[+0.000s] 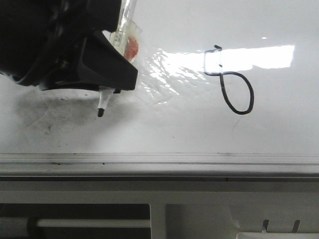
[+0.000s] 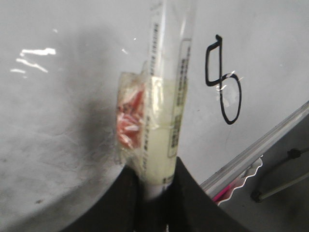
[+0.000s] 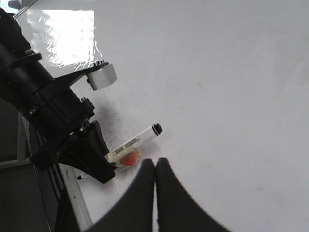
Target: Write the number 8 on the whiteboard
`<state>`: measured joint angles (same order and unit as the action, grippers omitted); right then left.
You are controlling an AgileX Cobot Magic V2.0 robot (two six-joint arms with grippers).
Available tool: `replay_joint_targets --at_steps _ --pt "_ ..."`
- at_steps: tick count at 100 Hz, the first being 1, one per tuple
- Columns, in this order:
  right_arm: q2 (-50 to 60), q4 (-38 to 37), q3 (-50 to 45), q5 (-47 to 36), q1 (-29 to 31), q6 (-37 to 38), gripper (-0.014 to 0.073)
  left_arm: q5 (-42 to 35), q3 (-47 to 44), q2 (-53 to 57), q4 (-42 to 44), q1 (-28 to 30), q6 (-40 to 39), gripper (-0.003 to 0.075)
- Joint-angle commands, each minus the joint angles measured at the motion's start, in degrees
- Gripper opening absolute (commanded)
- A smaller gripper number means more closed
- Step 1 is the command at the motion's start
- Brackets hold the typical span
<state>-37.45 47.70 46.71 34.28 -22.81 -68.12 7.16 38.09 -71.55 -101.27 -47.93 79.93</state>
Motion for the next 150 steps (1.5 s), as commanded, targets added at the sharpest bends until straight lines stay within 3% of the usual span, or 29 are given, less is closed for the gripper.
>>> replay_joint_targets --at_steps 1,18,77,137,150 --pt "-0.1 1.5 1.8 -3.7 0.5 0.1 -0.0062 0.6 1.9 -0.3 -1.7 -0.2 -0.4 -0.002" --pt "-0.1 1.5 1.8 -3.7 0.5 0.1 -0.0062 -0.6 2.2 -2.9 -5.2 -0.2 -0.4 -0.002" --pt "-0.1 2.1 1.8 -3.5 0.5 2.1 -0.0062 -8.8 8.2 -6.4 -5.3 -0.1 0.0 -0.002" --pt "-0.1 2.1 1.8 -3.6 0.5 2.1 -0.0062 -11.3 8.2 -8.7 -5.3 -0.1 0.0 -0.002" --pt "-0.1 2.1 1.8 -3.6 0.5 2.1 -0.0063 -11.3 8.2 -8.7 -5.3 -0.1 0.0 0.0012"
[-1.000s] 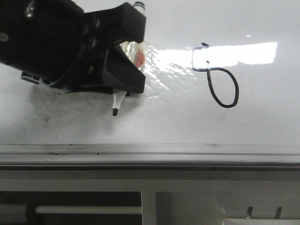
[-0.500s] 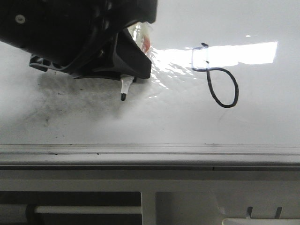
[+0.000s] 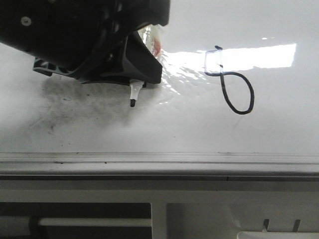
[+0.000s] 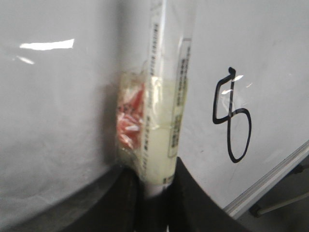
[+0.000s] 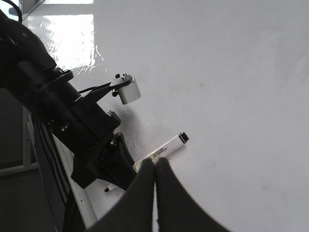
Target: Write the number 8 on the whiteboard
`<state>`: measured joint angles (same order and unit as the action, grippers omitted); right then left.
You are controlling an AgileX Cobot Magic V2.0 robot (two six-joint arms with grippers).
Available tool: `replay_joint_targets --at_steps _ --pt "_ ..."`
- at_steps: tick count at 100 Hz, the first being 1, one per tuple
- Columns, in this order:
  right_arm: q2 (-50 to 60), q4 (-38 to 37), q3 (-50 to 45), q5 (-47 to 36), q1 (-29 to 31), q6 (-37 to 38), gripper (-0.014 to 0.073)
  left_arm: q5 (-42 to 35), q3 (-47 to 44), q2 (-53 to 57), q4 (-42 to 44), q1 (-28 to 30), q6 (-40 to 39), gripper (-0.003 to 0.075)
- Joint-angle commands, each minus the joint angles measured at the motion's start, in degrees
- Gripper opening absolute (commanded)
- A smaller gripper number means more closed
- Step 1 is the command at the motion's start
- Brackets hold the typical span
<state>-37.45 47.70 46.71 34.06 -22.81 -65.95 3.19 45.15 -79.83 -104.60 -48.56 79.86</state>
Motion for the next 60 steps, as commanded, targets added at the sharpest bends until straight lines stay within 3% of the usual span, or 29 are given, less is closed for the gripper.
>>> replay_joint_targets --at_steps 1,40,60 --pt "-0.1 2.1 1.8 -3.5 0.5 0.0 -0.0063 -7.3 1.1 -0.4 -2.0 0.5 0.1 0.0017" --pt "-0.1 2.1 1.8 -3.7 0.5 0.0 -0.0063 -8.4 1.1 -0.4 -2.0 0.5 0.1 0.004" --pt "-0.1 2.1 1.8 -3.7 0.5 0.0 -0.0063 -8.5 1.1 -0.4 -2.1 0.5 0.1 0.0206"
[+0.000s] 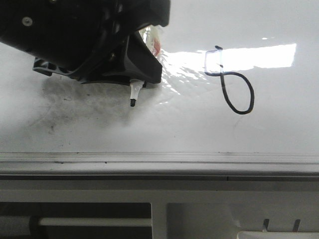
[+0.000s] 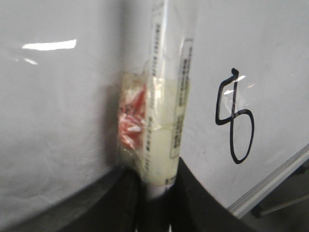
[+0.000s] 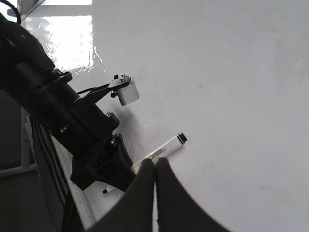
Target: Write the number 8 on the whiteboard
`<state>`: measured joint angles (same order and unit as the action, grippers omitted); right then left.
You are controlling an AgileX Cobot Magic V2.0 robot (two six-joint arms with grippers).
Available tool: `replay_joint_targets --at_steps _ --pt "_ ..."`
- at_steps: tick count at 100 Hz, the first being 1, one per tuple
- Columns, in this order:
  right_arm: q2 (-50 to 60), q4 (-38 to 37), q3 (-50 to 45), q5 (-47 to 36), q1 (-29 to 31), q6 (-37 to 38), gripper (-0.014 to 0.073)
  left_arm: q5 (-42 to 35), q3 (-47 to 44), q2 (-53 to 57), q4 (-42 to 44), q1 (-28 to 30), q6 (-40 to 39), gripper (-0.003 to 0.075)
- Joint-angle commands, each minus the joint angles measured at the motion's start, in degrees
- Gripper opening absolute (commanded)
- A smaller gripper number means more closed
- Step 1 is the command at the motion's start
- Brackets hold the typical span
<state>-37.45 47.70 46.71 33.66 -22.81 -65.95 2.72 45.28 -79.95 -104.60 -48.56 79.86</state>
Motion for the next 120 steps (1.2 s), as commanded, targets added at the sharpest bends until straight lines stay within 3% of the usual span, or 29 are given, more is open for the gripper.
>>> replay_joint_targets --at_steps 1,14,34,51,58,106,120 --pt "-0.1 2.1 1.8 -3.3 0.5 0.0 -0.0063 -8.1 1.0 -0.3 -2.1 0.5 0.1 0.0213" --pt "-0.1 2.2 1.8 -3.3 0.5 0.0 -0.0063 -9.5 1.0 -0.3 -2.1 0.5 0.1 0.0314" --pt "-0.1 2.4 1.8 -3.3 0.5 0.0 -0.0063 -10.9 1.0 -0.3 -2.1 0.5 0.1 0.0346" --pt "-0.1 2.5 1.8 -3.3 0.5 0.0 -0.0063 -11.0 1.0 -0.1 -2.1 0.5 0.1 0.0552" --pt "-0.1 2.5 1.8 -3.3 0.5 0.0 -0.0063 -11.3 1.0 0.8 -2.1 0.5 0.1 0.0596" --pt "-0.1 2.6 1.8 -2.9 0.5 0.0 -0.0063 -15.7 1.0 11.8 -0.8 0.4 1.6 0.0596" --pt "0.1 2.2 1.8 -0.9 0.5 0.0 -0.0063 -15.8 -0.3 15.9 -0.8 0.4 3.2 0.0504"
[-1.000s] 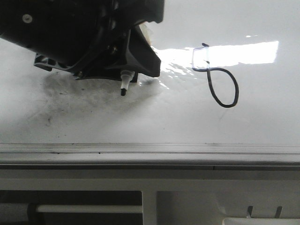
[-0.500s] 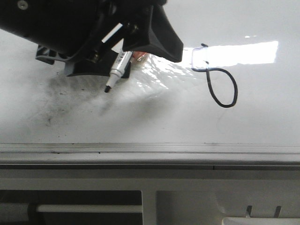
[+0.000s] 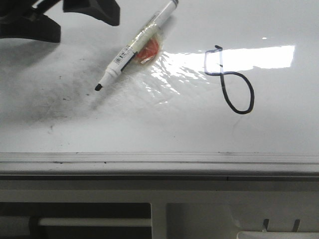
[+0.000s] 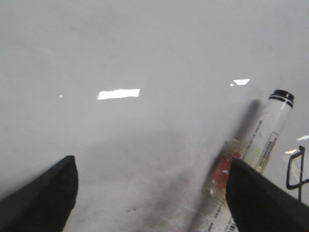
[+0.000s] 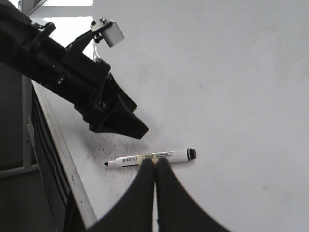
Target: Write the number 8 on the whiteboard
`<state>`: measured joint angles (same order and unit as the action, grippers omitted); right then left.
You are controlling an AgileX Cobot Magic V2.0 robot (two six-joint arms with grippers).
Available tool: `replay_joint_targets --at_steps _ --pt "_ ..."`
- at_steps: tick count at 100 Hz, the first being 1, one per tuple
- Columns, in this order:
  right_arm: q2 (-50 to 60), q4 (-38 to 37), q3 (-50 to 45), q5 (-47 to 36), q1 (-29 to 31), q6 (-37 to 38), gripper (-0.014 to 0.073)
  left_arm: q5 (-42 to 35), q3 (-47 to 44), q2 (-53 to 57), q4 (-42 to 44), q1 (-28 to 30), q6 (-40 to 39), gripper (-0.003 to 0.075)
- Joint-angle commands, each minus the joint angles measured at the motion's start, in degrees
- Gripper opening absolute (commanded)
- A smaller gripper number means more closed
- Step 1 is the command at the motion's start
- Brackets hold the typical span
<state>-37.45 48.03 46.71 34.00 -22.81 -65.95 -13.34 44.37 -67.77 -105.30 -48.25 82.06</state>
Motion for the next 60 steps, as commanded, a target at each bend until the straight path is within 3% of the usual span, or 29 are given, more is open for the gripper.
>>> replay_joint_targets --at_steps 1,13,31,60 --pt "0.1 1.9 1.8 -1.1 0.5 0.0 -0.0063 0.2 0.5 4.2 -0.2 0.1 1.0 0.0486" --pt "1.6 1.0 0.8 0.2 0.5 0.1 -0.0061 1.4 -3.0 9.6 -0.2 0.1 1.0 0.0279" --pt "9.4 0.9 -6.9 -6.0 0.5 0.4 -0.0062 4.4 -10.9 19.9 -0.2 0.1 1.0 -0.0023" --pt "29.1 -0.8 -24.9 -14.2 0.5 0.4 -0.0062 10.9 -23.5 35.5 -0.1 0.1 1.0 -0.002"
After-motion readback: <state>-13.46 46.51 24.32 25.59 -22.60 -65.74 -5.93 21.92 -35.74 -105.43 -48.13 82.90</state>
